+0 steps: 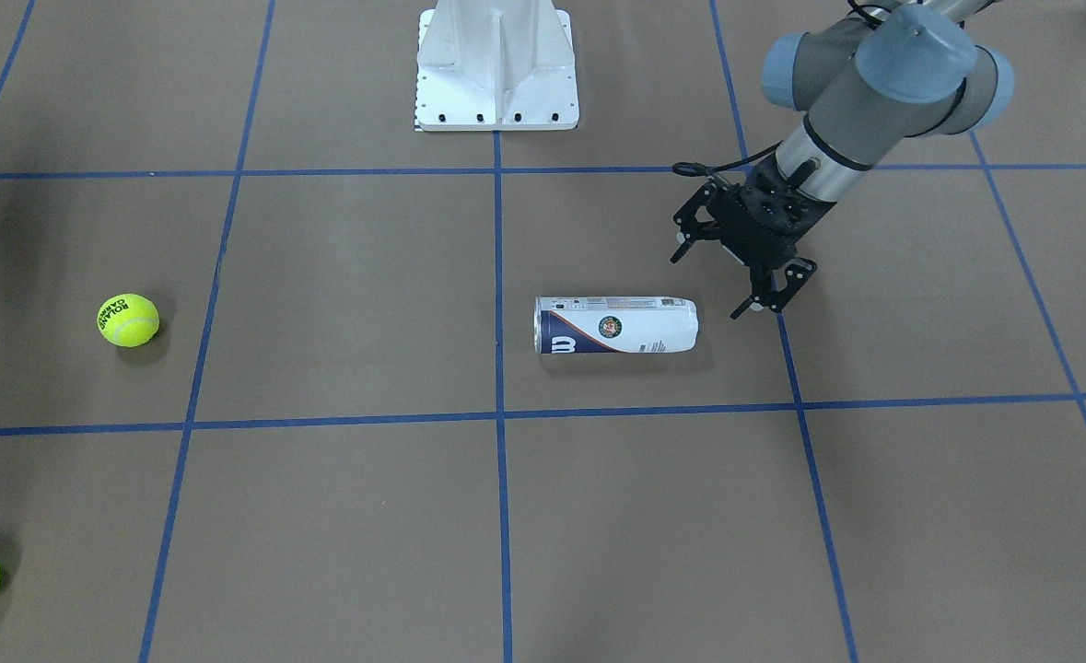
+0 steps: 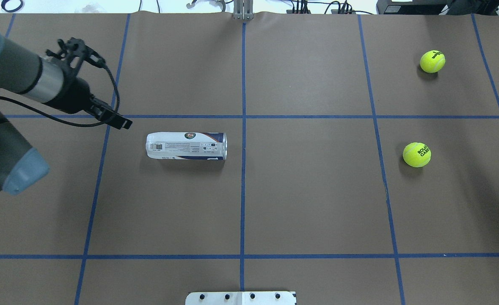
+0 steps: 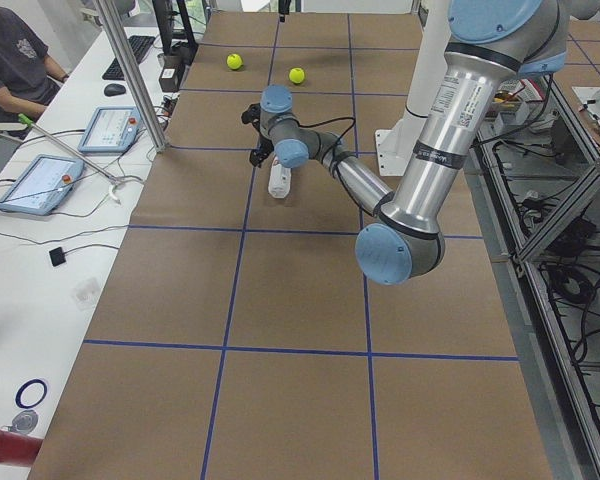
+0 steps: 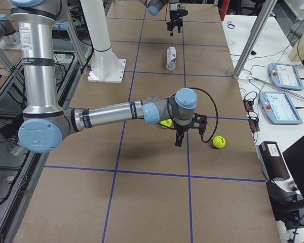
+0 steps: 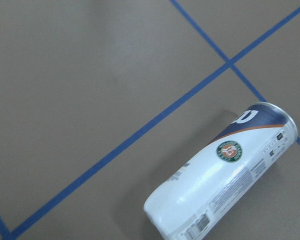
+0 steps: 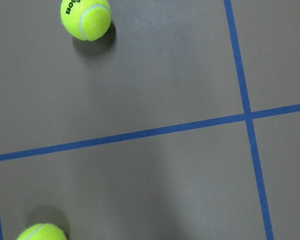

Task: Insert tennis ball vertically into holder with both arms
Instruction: 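Move the left gripper down over the white tennis ball can, then grasp the can's open end with the left gripper and tilt it upward, then stand the can upright with the left gripper, holding it by the rim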

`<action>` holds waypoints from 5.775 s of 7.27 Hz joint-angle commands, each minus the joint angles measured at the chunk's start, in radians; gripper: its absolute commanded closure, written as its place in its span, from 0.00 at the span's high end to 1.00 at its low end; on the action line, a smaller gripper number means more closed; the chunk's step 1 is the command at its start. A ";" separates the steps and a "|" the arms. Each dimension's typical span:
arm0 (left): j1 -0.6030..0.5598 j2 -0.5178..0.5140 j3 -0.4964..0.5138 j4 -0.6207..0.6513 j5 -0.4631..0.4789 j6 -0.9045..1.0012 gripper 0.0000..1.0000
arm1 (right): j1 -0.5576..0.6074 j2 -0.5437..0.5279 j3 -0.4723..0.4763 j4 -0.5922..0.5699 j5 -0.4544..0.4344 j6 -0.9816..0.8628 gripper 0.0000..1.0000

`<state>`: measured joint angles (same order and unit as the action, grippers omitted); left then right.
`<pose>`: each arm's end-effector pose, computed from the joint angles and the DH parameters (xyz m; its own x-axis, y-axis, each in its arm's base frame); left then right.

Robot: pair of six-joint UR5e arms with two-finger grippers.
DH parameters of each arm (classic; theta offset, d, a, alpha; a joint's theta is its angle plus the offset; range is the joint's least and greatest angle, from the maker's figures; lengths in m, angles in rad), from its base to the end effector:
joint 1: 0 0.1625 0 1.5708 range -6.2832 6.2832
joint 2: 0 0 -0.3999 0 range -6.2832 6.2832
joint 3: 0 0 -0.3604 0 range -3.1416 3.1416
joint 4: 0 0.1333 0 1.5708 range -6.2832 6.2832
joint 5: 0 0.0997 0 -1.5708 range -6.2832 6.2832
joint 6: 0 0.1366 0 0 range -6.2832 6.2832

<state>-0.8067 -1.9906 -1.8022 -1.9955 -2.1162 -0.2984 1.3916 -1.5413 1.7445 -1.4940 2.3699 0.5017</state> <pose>0.3699 -0.4762 0.2769 0.3847 0.7796 -0.4942 -0.2255 0.5985 0.7687 -0.0520 -0.4854 0.5535 0.6531 0.1749 0.7368 -0.1628 0.9826 -0.0890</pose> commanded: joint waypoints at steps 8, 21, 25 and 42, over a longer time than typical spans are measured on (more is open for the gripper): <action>0.153 -0.272 0.149 0.231 0.133 0.361 0.71 | 0.000 -0.007 0.003 0.000 0.011 0.001 0.99; 0.253 -0.379 0.342 0.230 0.263 0.604 0.99 | 0.001 -0.057 0.039 -0.002 0.026 0.006 0.99; 0.262 -0.392 0.391 0.219 0.303 0.617 0.99 | 0.001 -0.057 0.039 0.000 0.026 0.006 0.99; 0.250 -0.289 0.242 -0.711 0.582 -0.017 0.73 | -0.016 -0.005 0.062 0.011 0.034 0.011 0.99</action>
<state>-0.5635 -2.2925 -1.5809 -2.5940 -1.6048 -0.2893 1.3796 -1.5524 1.8049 -1.4904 2.3980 0.5121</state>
